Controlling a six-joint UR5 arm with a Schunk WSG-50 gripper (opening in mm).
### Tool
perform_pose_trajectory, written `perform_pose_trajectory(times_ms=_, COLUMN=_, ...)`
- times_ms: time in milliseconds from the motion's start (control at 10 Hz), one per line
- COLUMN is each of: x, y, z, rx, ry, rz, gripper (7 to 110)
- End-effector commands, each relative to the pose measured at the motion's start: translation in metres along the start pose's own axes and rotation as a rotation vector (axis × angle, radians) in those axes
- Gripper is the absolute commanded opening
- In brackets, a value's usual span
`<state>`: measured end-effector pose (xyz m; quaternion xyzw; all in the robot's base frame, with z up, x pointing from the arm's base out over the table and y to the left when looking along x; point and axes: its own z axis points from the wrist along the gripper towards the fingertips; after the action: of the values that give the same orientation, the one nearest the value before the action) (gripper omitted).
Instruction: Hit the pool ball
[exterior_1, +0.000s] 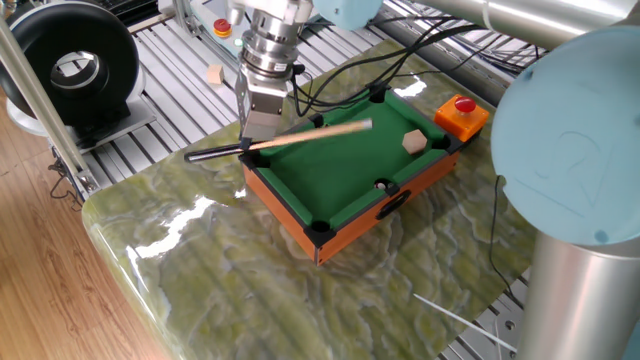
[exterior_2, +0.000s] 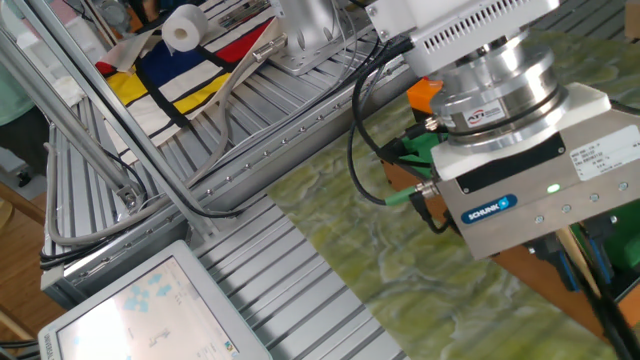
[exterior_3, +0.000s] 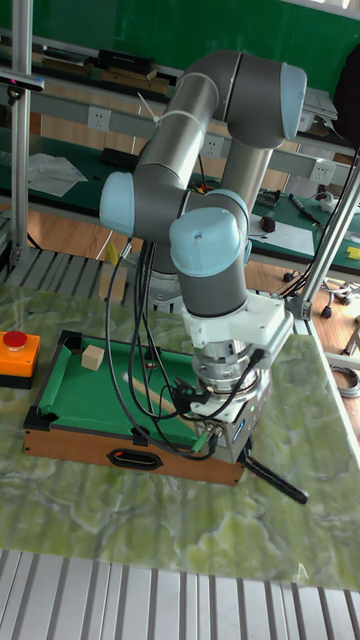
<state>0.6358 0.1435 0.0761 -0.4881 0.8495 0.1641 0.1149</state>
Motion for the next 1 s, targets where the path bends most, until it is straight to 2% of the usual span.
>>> perform_pose_trajectory(times_ms=0, x=-0.011, y=0.003, z=-0.002, rx=-0.023, ry=-0.044, rz=-0.003, gripper=22)
perform_pose_trajectory(times_ms=100, x=-0.011, y=0.003, z=-0.002, rx=-0.023, ry=-0.044, rz=-0.001, gripper=44)
perform_pose_trajectory(times_ms=500, x=-0.015, y=0.002, z=-0.007, rx=-0.024, ry=-0.039, rz=0.009, gripper=44)
perform_pose_trajectory(times_ms=700, x=-0.012, y=-0.007, z=-0.016, rx=0.003, ry=0.013, rz=0.023, gripper=44)
perform_pose_trajectory(times_ms=900, x=-0.017, y=-0.018, z=-0.025, rx=0.004, ry=0.016, rz=0.023, gripper=44)
